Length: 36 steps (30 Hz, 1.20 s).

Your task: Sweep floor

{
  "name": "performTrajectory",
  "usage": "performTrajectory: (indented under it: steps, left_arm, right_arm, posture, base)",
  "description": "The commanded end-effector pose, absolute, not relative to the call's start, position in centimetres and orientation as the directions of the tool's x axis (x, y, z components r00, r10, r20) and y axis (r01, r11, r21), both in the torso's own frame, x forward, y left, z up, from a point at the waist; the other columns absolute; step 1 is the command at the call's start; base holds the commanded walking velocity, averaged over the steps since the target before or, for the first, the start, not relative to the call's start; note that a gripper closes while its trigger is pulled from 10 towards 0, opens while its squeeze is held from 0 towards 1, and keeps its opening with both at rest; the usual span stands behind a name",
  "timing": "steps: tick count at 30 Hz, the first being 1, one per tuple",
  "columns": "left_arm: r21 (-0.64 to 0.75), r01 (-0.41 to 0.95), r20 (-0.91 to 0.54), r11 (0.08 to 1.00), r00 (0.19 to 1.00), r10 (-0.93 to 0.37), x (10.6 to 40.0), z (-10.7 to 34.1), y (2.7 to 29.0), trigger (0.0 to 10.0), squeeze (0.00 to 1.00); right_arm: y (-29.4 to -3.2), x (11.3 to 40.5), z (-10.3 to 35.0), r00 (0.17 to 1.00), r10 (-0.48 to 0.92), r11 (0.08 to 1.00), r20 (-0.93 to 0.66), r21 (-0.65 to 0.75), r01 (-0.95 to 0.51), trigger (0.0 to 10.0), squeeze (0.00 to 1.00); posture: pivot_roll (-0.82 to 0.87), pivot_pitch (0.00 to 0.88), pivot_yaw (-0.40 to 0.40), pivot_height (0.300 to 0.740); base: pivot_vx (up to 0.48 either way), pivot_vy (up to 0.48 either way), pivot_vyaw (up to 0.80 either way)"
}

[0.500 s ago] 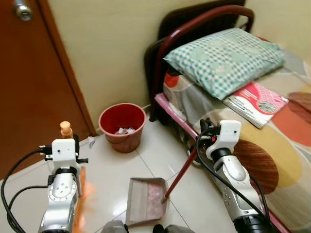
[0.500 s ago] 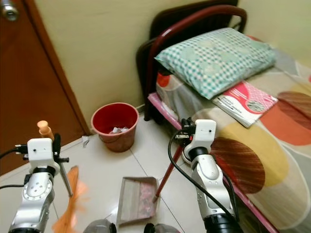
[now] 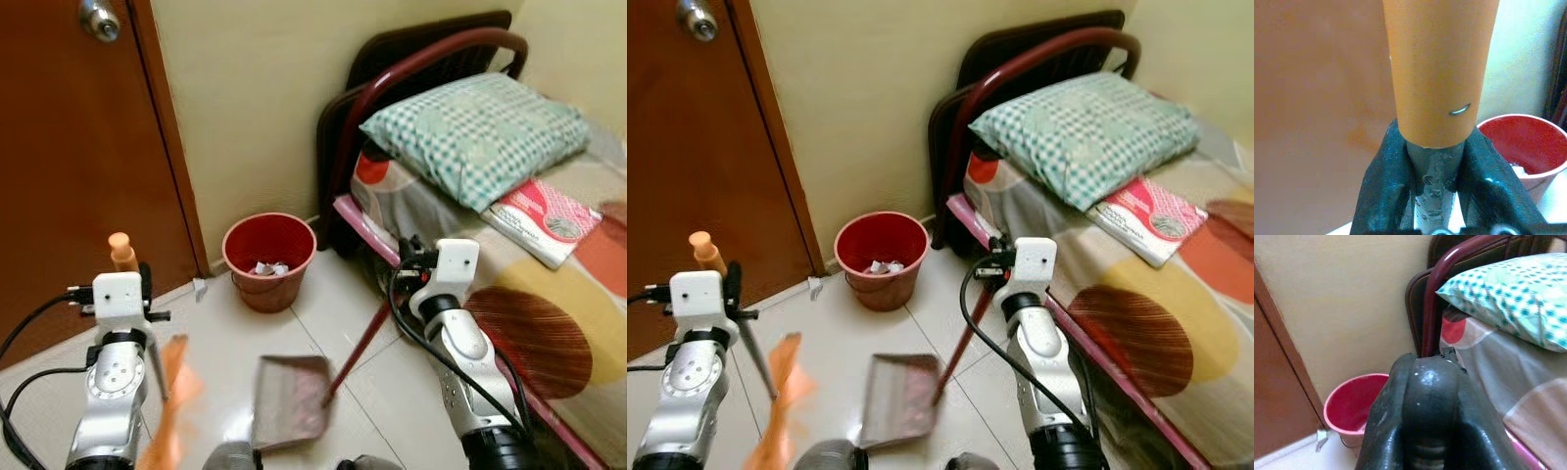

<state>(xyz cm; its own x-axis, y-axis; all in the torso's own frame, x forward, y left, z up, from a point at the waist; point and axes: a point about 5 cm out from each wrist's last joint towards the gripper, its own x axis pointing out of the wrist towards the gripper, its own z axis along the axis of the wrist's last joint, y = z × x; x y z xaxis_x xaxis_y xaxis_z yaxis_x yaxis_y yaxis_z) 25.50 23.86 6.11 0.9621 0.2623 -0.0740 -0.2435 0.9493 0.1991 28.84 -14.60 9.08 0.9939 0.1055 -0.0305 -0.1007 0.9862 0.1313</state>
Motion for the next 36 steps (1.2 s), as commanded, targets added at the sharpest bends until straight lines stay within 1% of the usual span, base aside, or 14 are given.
performTrajectory:
  steps: [1,5,14,18,22,24,25,29,36]
  left_arm:
    - [0.223,-0.232,-0.094,0.947,0.962,0.258,25.6,5.8,23.8,10.0,0.0]
    - [0.217,-0.23,-0.091,0.948,0.963,0.255,25.8,5.9,23.7,10.0,0.0]
    - [0.216,-0.223,-0.076,0.951,0.967,0.244,26.2,6.2,23.5,10.0,0.0]
    - [0.227,-0.214,-0.063,0.95,0.97,0.233,26.2,6.4,23.4,10.0,0.0]
    - [0.226,-0.189,-0.044,0.955,0.978,0.204,26.3,6.7,23.1,10.0,0.0]
    - [0.226,-0.188,-0.04,0.956,0.979,0.202,26.4,6.8,23.0,10.0,0.0]
    - [0.225,-0.188,-0.036,0.956,0.979,0.201,26.4,6.9,23.0,10.0,0.0]
    - [0.221,-0.187,-0.029,0.957,0.98,0.198,26.4,7.0,22.9,10.0,0.0]
    - [0.214,-0.191,-0.02,0.958,0.98,0.199,26.5,7.1,22.9,10.0,0.0]
  right_arm:
    - [-15.8,28.7,9.3,0.998,0.055,0.991,-0.011,0.122,-0.053,10.0,0.0]
    - [-15.9,28.4,9.1,0.999,0.041,0.992,-0.02,0.123,-0.038,10.0,0.0]
    - [-16.1,28.8,9.2,0.999,0.031,0.992,-0.016,0.121,-0.029,10.0,0.0]
    - [-16.4,28.7,9.0,1.0,0.002,0.994,-0.024,0.105,0.0,10.0,0.0]
    - [-16.3,28.6,8.7,0.999,-0.003,0.995,-0.036,0.104,0.007,10.0,0.0]
    - [-16.3,28.6,8.7,0.999,0.001,0.997,-0.035,0.082,0.001,10.0,0.0]
    - [-16.3,28.6,8.8,1.0,0.007,0.998,-0.03,0.059,-0.005,10.0,0.0]
    - [-16.3,28.6,8.7,1.0,0.005,0.998,-0.031,0.064,-0.003,10.0,0.0]
    - [-16.4,28.7,8.6,0.999,0.004,0.998,-0.034,0.057,-0.002,10.0,0.0]
  posture:
    - [0.05,0.069,-0.061,0.74]
    - [0.05,0.061,-0.06,0.74]
    - [0.05,0.056,-0.057,0.74]
    - [0.06,0.056,-0.055,0.74]
    - [0.06,0.06,-0.052,0.74]
    - [0.06,0.06,-0.052,0.74]
    - [0.06,0.06,-0.052,0.74]
    - [0.06,0.06,-0.052,0.74]
    - [0.06,0.061,-0.055,0.74]
  base:
    - [0.0,0.398,0.0]
    - [0.0,0.392,-0.1]
    - [0.0,0.384,-0.64]
    - [0.0,0.329,-0.42]
    - [0.0,0.0,-0.6]
    - [0.0,0.0,-0.77]
    - [0.244,0.0,-0.77]
    - [0.305,0.0,-0.78]
    - [0.343,0.282,-0.63]
